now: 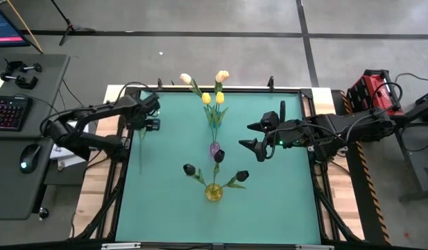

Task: Sort flowers into vase by color
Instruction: Put the yellow flower into the purple vase

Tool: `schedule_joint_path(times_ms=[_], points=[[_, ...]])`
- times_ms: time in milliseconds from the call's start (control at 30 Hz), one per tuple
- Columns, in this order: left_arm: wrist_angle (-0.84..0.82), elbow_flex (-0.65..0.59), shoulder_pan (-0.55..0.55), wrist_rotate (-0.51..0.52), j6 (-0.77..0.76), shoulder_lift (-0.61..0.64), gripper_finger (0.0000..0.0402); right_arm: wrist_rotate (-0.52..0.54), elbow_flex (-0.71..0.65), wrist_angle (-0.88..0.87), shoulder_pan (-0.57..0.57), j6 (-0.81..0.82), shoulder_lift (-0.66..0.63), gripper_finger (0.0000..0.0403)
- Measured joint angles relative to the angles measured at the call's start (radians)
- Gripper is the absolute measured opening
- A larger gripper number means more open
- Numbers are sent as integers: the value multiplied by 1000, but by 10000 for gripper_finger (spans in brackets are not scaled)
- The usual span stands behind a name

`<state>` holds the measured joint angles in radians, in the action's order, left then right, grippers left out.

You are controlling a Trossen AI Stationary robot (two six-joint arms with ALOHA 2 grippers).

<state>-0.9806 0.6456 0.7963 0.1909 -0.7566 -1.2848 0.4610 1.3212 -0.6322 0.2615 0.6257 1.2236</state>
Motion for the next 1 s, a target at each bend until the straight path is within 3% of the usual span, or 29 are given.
schedule_joint_path(times_ms=[200, 433, 567, 733, 1000], points=[[59, -83, 0, 0, -43, 17, 213, 0, 0, 0, 0, 2, 0, 351], [155, -97, 1, -14, -53, 16, 196, 0, 0, 0, 0, 2, 0, 351], [179, -97, 1, -13, -43, 6, 142, 0, 0, 1, 0, 2, 0, 351], [201, -97, -2, -22, -23, -4, 17, -1, 0, 1, 0, 34, 0, 351], [348, -79, -95, -40, -15, 139, 3, -17, 0, 3, 8, 51, 0, 351]])
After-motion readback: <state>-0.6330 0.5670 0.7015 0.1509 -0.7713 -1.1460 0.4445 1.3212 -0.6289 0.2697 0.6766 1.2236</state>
